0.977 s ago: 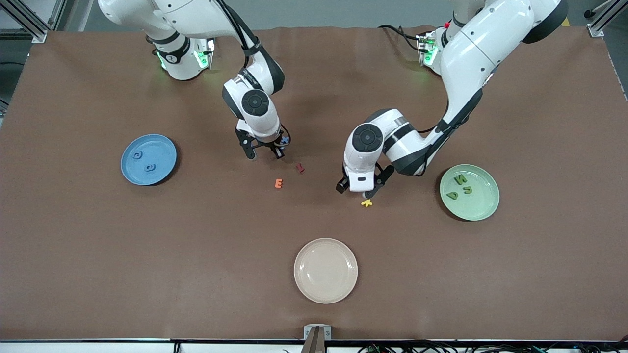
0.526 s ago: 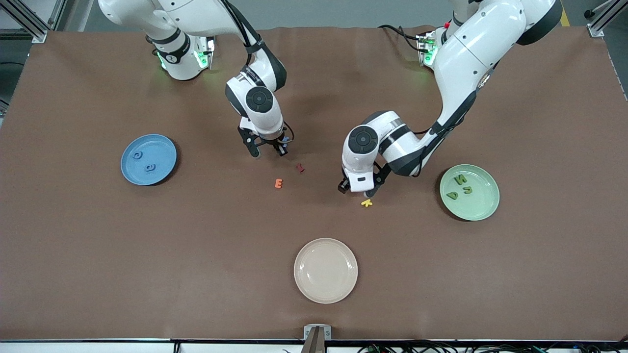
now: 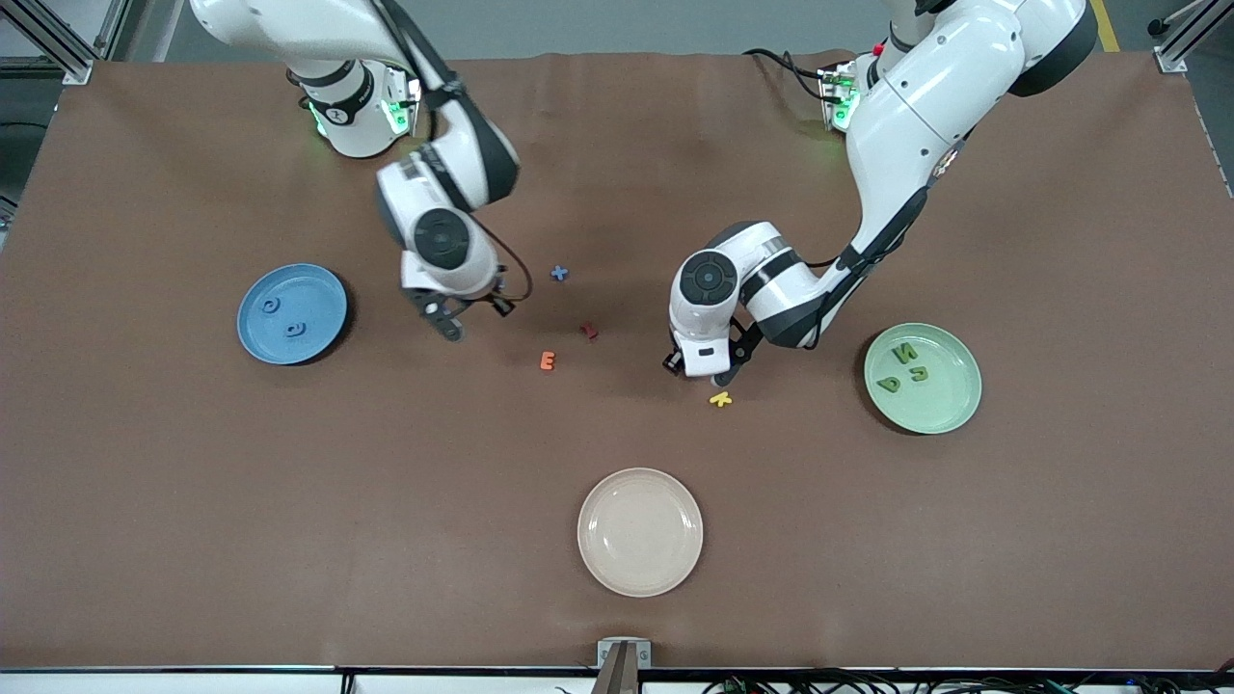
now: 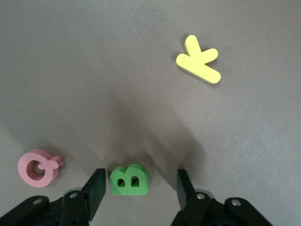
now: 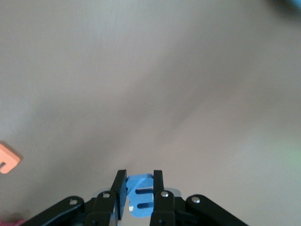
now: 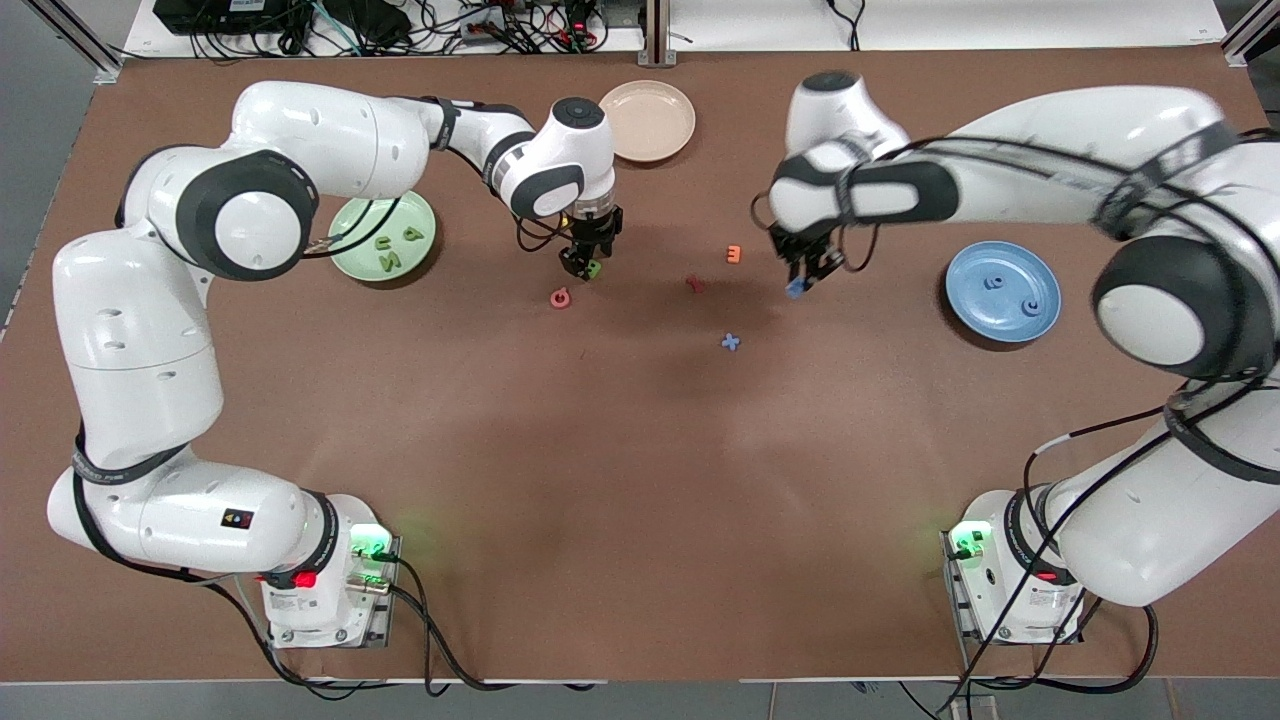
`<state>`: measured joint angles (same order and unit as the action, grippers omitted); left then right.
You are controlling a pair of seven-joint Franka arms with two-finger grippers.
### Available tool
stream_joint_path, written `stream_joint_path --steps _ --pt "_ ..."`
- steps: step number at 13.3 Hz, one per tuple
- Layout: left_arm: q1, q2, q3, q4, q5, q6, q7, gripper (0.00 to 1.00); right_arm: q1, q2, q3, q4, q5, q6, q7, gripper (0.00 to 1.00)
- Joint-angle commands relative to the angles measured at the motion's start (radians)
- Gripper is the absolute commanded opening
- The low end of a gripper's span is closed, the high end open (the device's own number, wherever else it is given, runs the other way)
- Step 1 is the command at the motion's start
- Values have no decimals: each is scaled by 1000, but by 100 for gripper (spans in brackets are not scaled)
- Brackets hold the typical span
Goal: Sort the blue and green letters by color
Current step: 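Place the m on the blue plate while the left gripper grasps the green B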
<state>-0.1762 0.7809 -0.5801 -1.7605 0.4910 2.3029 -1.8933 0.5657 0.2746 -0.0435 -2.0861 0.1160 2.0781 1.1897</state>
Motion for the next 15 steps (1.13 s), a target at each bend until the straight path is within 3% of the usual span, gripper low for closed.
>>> stream_joint_path --steps 1,3,4,6,9,12,15 --pt "-8 9 6 -13 27 7 -30 67 -166 -132 16 -43 -12 -120 -281 0" --pt "-8 9 6 -16 27 7 -29 52 -275 -190 17 -101 -79 -125 -471 0" --pt "-8 9 6 -17 27 7 -29 38 -327 -201 17 -112 -94 -127 -564 0" --pt "16 -14 3 -17 24 0 -30 1 -450 -202 16 -123 -102 -119 -778 0" --pt "23 -51 0 -5 17 -3 -21 0 -582 -201 17 -172 -144 -40 -1000 0" --pt "66 -86 -1 16 17 -5 37 0 -677 -195 17 -293 -144 181 -1162 0" --pt "144 -92 -1 32 18 -25 190 0 -740 -128 17 -315 -145 310 -1243 2"
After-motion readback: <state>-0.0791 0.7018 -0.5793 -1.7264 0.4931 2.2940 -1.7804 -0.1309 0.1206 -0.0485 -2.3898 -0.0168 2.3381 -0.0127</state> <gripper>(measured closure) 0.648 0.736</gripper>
